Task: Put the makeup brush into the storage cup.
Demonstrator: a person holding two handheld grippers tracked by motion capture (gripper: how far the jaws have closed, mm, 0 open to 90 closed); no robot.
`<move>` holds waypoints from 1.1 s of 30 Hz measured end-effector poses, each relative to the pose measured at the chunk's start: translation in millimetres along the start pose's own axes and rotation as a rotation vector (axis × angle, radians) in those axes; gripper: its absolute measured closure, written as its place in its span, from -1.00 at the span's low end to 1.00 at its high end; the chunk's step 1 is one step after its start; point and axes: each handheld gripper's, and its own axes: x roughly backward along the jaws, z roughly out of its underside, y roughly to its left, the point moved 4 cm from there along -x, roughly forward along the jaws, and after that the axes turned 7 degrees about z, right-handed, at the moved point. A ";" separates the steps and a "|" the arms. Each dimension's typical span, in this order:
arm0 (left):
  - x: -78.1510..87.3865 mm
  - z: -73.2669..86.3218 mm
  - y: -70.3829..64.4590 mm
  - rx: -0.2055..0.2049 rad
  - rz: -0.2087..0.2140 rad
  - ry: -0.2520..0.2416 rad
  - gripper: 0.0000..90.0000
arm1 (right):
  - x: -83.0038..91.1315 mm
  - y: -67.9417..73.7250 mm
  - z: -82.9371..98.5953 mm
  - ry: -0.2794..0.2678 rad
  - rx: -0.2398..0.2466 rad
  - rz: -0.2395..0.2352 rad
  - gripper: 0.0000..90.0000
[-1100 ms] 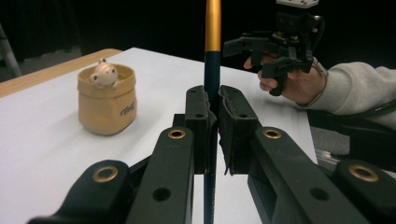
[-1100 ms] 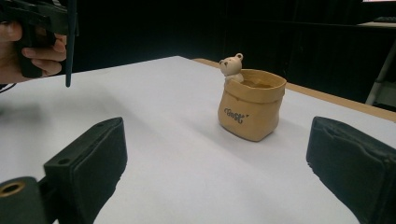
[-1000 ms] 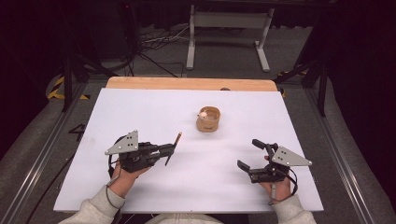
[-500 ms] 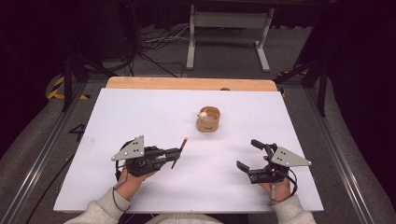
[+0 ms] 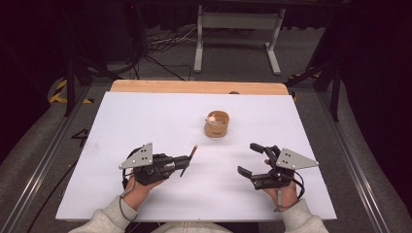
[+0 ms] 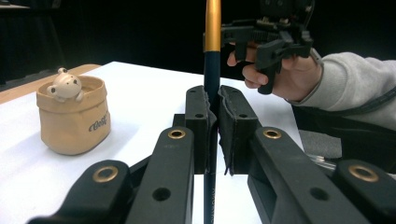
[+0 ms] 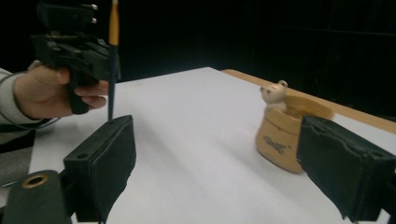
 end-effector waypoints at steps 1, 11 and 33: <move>0.1 -0.1 0.0 -0.003 0.001 0.000 0.83 | 0.0 0.0 0.0 0.000 0.000 0.000 -0.70; -0.7 0.7 -0.1 -0.001 -0.002 0.000 0.83 | -30.6 25.9 -26.4 0.010 0.022 -0.119 -0.66; -2.4 3.2 -0.2 0.003 -0.003 0.010 0.83 | -77.4 51.9 -49.1 0.021 -0.011 -0.266 -0.49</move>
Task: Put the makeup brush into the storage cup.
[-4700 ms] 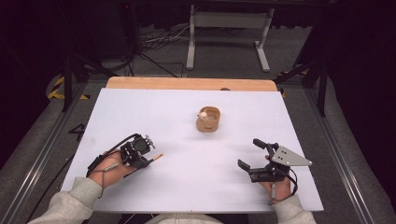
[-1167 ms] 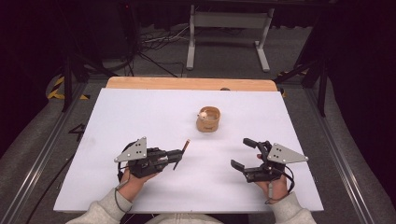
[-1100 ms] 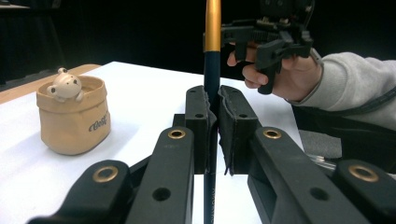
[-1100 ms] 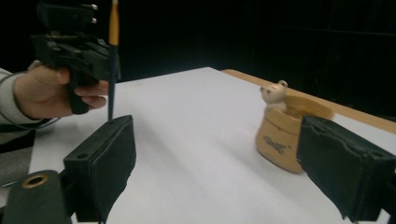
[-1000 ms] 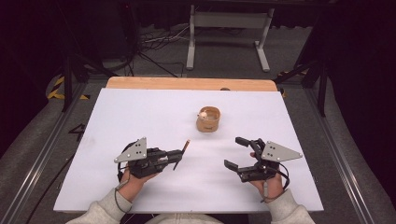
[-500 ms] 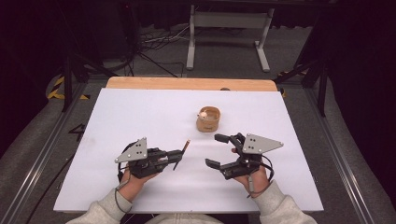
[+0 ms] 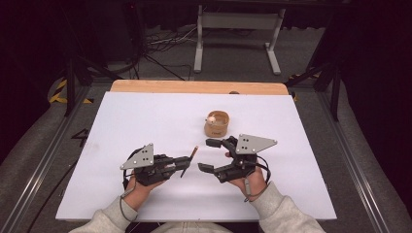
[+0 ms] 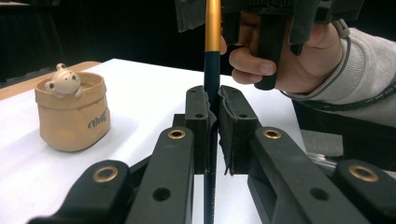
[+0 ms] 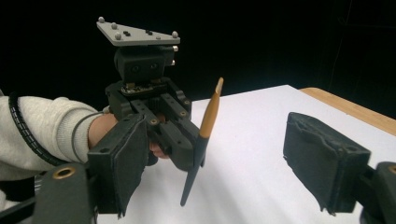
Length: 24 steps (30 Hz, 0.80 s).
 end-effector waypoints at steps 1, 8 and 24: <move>-0.4 0.1 -0.1 0.000 0.001 -0.001 0.83 | -1.7 0.3 -0.3 0.001 0.000 0.003 -0.46; -1.1 0.6 -0.5 -0.003 0.000 0.006 0.83 | -12.1 5.3 1.0 0.027 0.014 0.018 -0.07; -2.1 1.6 -1.1 -0.004 0.000 0.009 0.83 | -19.3 8.7 -2.3 0.010 -0.030 0.036 0.75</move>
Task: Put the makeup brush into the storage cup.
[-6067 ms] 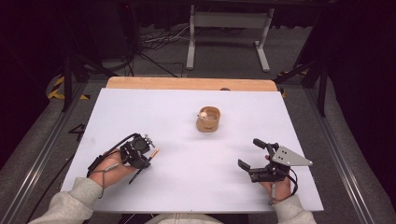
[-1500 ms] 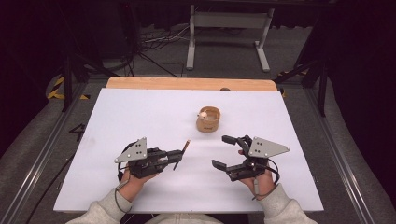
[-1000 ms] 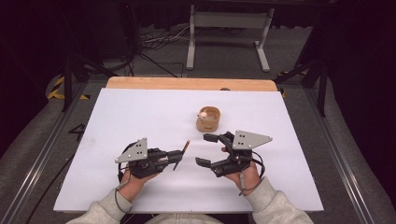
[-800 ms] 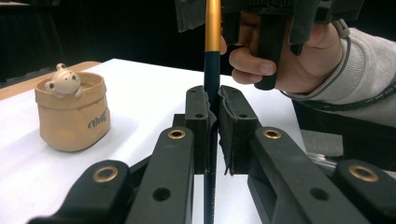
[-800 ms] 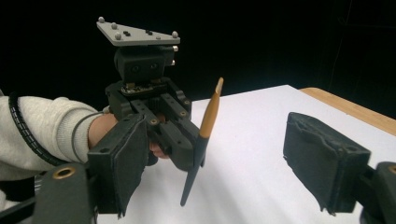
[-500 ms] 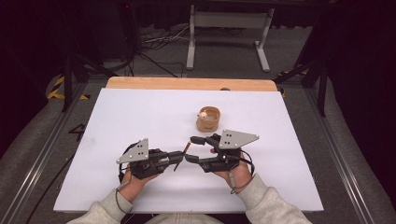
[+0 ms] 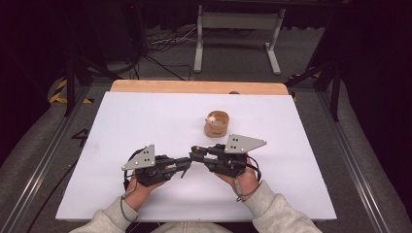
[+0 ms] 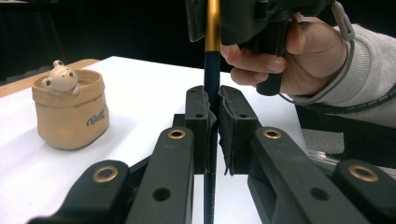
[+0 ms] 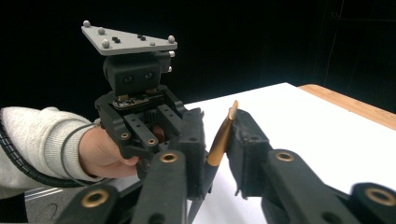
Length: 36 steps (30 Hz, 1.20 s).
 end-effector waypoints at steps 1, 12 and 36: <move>0.0 -0.1 -0.1 -0.005 0.000 0.001 0.83 | 0.1 -0.1 0.1 0.000 -0.004 -0.002 0.77; -0.6 -0.4 -0.8 -0.016 -0.006 -0.001 0.83 | 0.1 -0.5 -0.6 -0.001 -0.023 -0.014 0.84; 8.1 -5.2 5.7 0.028 -0.052 -0.024 -0.64 | 8.1 -2.2 -16.2 -0.036 -0.014 -0.028 0.87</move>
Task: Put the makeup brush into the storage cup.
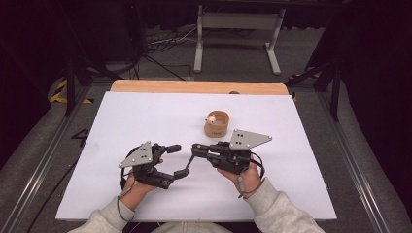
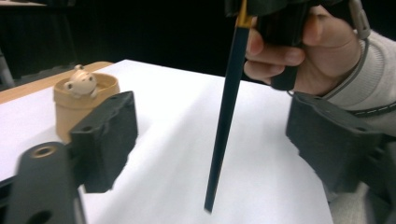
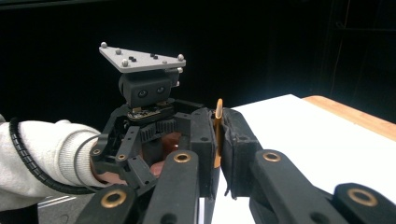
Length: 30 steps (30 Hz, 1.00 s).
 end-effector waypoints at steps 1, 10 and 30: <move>1.8 0.3 0.8 0.000 -0.006 0.003 -0.67 | 0.6 -0.6 -1.2 -0.002 0.000 0.003 0.87; 17.5 2.1 4.2 0.013 -0.047 0.006 -0.80 | 6.2 -10.5 -16.5 -0.014 0.031 0.040 0.87; 48.8 13.3 10.6 0.040 -0.134 0.012 -0.87 | 13.6 -42.6 -49.1 -0.032 0.056 0.150 0.87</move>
